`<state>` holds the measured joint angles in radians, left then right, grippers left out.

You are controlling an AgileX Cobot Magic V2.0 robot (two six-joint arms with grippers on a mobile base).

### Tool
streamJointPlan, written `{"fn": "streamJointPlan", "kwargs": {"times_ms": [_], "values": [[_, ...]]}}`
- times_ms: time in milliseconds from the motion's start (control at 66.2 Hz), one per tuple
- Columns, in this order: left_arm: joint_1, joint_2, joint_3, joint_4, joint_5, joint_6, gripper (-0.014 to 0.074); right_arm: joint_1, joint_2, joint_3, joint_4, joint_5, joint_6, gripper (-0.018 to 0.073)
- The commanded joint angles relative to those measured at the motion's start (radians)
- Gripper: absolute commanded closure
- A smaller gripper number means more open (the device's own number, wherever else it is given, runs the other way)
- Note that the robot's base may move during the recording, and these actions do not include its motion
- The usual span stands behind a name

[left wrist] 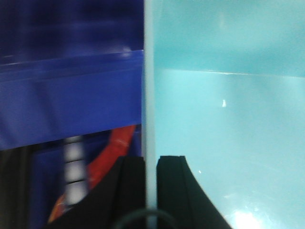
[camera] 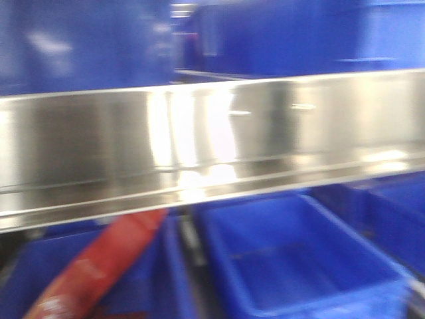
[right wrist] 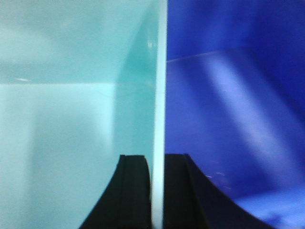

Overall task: Fetch blue bin and place on conveyor start
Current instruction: 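Hold the bin with both grippers while driving away from the shelf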

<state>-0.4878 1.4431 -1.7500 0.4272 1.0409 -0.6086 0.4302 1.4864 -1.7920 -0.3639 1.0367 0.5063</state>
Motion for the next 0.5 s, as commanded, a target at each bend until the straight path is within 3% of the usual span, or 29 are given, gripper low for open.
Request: {"fn": "streamJointPlan", "kwargs": {"times_ms": [0,483], "values": [[-0.007,-0.013,-0.013,0.006,-0.041,0.005,0.0708,0.000,-0.015,-0.011,-0.029,-0.028,-0.010,0.0718],[-0.007,-0.013,-0.013,0.006,-0.041,0.005,0.0708,0.000,-0.015,-0.011,-0.034,-0.028,-0.010,0.0718]]}}
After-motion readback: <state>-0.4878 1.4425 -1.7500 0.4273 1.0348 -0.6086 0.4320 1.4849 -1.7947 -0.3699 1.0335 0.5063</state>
